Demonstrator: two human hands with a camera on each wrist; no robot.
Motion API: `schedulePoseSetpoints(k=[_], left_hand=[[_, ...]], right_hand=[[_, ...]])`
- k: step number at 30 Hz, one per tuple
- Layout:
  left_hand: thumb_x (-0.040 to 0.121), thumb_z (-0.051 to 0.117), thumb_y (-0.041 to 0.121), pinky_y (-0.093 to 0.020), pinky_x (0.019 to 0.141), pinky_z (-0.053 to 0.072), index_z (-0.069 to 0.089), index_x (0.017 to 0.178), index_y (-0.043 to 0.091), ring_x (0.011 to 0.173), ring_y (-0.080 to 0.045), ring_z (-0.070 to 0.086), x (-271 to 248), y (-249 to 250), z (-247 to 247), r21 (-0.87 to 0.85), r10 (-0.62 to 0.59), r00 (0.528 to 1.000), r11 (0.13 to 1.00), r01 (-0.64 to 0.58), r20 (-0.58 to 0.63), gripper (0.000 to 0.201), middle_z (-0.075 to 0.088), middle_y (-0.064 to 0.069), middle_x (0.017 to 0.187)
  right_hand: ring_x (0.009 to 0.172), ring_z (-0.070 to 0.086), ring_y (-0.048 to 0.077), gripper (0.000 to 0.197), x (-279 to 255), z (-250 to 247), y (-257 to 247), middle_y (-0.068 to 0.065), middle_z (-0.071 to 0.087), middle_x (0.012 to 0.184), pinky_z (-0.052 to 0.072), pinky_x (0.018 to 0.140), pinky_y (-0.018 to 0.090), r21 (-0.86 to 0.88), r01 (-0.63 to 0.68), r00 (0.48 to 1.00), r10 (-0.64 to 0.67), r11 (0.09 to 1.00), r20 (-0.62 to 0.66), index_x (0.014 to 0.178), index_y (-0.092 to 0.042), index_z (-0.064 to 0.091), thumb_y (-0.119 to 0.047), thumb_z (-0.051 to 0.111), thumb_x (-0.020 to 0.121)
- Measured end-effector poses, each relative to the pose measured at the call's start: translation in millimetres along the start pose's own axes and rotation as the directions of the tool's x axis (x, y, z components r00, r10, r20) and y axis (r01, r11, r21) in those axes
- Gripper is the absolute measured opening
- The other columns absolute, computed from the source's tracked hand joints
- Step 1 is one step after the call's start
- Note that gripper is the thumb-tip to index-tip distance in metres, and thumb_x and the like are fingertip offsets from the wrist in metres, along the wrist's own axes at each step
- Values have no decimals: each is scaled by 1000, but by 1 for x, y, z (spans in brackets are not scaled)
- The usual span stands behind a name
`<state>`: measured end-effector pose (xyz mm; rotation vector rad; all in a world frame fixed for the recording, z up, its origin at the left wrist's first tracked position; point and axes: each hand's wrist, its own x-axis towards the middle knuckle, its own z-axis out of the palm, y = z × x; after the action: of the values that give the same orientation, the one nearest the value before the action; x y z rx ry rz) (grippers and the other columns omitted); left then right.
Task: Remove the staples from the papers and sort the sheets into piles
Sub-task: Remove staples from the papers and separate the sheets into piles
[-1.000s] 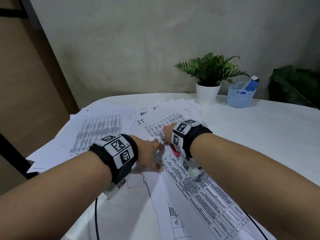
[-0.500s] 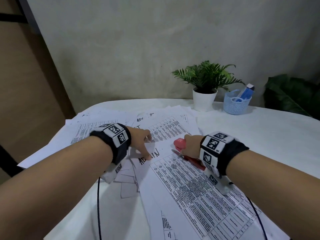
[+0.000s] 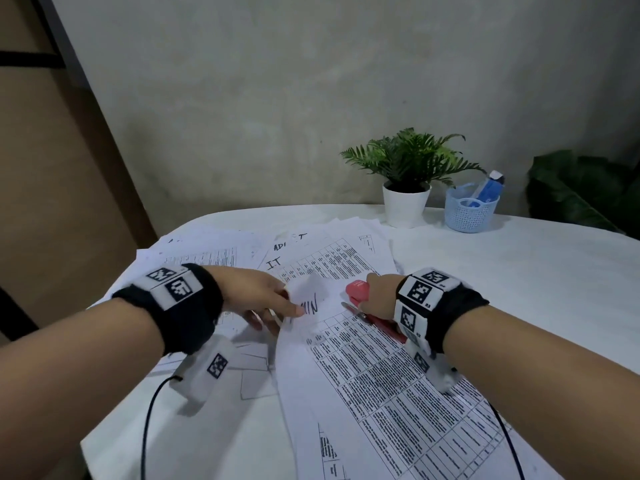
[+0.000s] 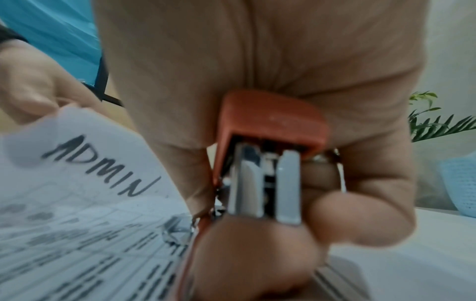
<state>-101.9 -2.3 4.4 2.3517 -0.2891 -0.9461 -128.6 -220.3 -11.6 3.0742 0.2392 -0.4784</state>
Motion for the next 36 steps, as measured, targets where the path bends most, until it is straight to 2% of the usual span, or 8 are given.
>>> schedulePoseSetpoints(k=[4,6,9,13,22,28,32,36], left_hand=[[63,63,68,-23,81,52,67,112,15,90,-17,68,-31,-4,36,55,115,990,991,-120,77,72,72,3,106],[70,62,71,-23,82,51,68,111,18,87,-16,66,-37,-3,61,73,145,988,986,-148,48,68,72,3,107],[74,72,50,-23,84,50,68,106,10,97,-16,68,-39,-2,98,47,150,988,988,-149,-36,50,71,4,102],[83,65,29,-12,50,39,53,80,9,70,-15,57,-43,2,97,139,113,960,987,-79,-257,23,55,3,76],[87,55,0,-33,71,47,65,102,-9,83,-27,60,-75,-65,-71,-63,-151,709,987,149,-689,20,67,-27,102],[87,61,9,-32,67,44,55,103,3,77,-29,55,-74,-113,-118,-123,-236,503,961,249,-832,18,61,-15,91],[92,57,17,-34,71,43,42,126,2,86,-32,54,-53,-147,-119,-70,-268,541,931,358,-797,40,58,-19,109],[83,68,40,-33,93,41,8,149,9,121,-30,50,-47,-168,-111,83,-324,721,881,466,-612,94,44,-13,140]], right_hand=[[108,56,24,44,-6,-2,-4,9,56,119,41,99,42,-38,-2,1000,1,999,-22,123,-10,41,-44,33,96],[110,56,26,45,-9,-3,-6,11,55,121,41,100,42,-69,-10,999,7,998,-39,124,-8,40,-43,33,96],[114,54,28,45,-17,-5,-10,13,52,125,39,102,41,-59,-18,1000,17,998,-9,126,-7,40,-41,32,97],[109,55,29,40,-26,-12,-12,13,53,122,44,97,39,7,-17,999,17,1000,-40,124,-8,41,-38,34,98],[83,48,23,37,-17,-34,-11,14,58,115,41,74,30,152,-74,991,90,986,-104,116,-3,45,-34,46,95],[86,50,22,35,-9,-31,-17,13,55,112,41,74,27,134,-55,998,57,989,-11,118,-6,42,-33,41,97],[86,50,21,36,-2,-25,-17,12,56,115,41,75,26,128,-66,998,63,989,30,119,-6,40,-34,40,98],[87,50,19,47,12,-13,-9,9,58,115,39,76,26,156,-126,991,118,980,63,125,-6,38,-40,46,94]])
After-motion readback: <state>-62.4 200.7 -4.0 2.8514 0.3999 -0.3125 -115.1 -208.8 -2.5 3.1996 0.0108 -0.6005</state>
